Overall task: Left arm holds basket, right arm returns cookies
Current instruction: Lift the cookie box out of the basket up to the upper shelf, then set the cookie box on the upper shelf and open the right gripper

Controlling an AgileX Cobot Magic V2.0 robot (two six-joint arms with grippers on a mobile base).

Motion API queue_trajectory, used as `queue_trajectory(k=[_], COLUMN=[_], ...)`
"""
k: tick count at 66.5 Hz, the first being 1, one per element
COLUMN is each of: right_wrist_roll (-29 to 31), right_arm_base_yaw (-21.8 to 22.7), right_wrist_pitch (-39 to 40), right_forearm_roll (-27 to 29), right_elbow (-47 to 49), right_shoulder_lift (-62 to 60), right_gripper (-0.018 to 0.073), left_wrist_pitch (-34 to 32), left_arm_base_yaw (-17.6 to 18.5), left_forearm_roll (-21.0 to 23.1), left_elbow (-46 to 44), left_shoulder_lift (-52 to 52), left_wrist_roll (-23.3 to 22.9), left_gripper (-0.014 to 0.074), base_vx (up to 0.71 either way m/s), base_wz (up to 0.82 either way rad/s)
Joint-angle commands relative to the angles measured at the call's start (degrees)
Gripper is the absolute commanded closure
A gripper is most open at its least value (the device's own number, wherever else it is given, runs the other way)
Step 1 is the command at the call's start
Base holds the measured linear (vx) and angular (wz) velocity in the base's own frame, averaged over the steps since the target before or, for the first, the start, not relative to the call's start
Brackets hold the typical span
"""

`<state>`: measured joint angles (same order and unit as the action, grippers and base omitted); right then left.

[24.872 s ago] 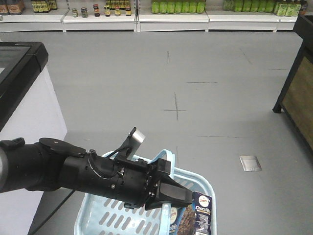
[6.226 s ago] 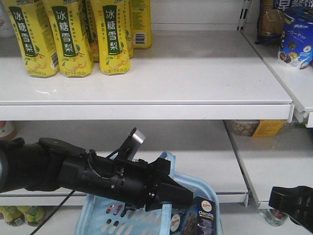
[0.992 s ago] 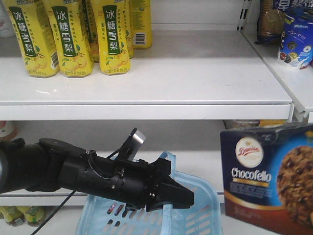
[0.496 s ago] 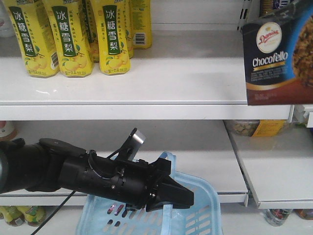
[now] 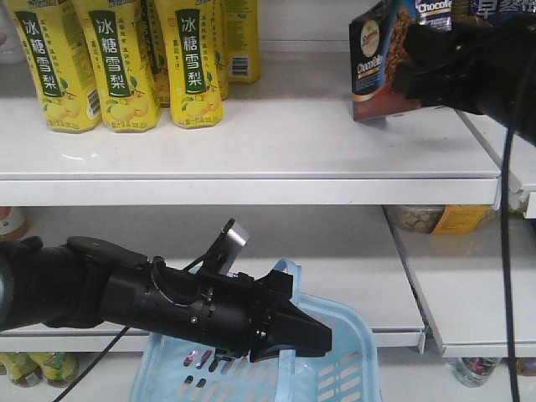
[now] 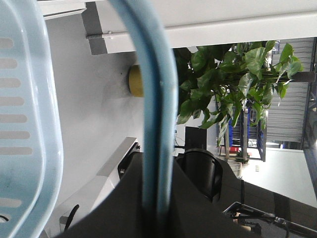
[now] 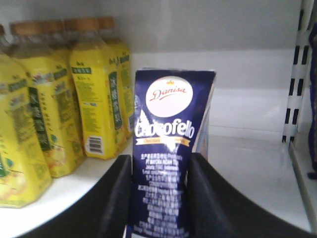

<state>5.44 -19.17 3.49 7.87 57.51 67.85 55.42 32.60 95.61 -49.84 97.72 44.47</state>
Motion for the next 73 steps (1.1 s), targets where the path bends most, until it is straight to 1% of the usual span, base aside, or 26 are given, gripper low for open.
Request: queue_trajectory(k=[1,11,20,37,50,56,73], right_wrist_roll=[0.96,0.79,0.79,1.05,1.05,1.05,1.05], right_arm_base_yaw=[0.14,0.14,0.14,0.14,0.08,0.08,0.08], right_wrist_pitch=[3.21,2.79,3.16,3.02,1.17,0.2,-0.98], right_forearm_roll=[0.05,1.51,1.51,1.3,1.16,0.58,0.45], right_elbow=[1.59,1.59,1.59,1.59,1.59,1.59,1.59], right_shoulder_lift=[2.86,6.66,8.48,9.58,9.79,9.79,9.79], right_gripper=[0.0314,0.0314,0.0316,0.0315,0.0305,0.0274,0.0111], left_wrist_pitch=[3.19,3.19,3.19,3.19,3.19,3.19,3.19], left_arm_base_yaw=[0.02,0.02,0.02,0.02,0.02,0.02,0.02], left_forearm_roll=[3.71,3.71,3.71,3.71,3.71,3.71,3.71], left_elbow=[-1.56,-1.56,-1.56,-1.56,-1.56,-1.56,-1.56], left_shoulder_lift=[-2.78,-2.78,-2.78,-2.78,-2.78,-2.78,-2.78], left_wrist_roll=[0.95,0.95,0.95,0.95,0.95,0.95,0.95], left_gripper=[0.0603,0.0603,0.0603,0.0603,0.0603,0.0603,0.0603], base_vx=[0.0,0.0,0.0,0.0,0.0,0.0,0.0], base_wz=[0.0,0.0,0.0,0.0,0.0,0.0,0.0])
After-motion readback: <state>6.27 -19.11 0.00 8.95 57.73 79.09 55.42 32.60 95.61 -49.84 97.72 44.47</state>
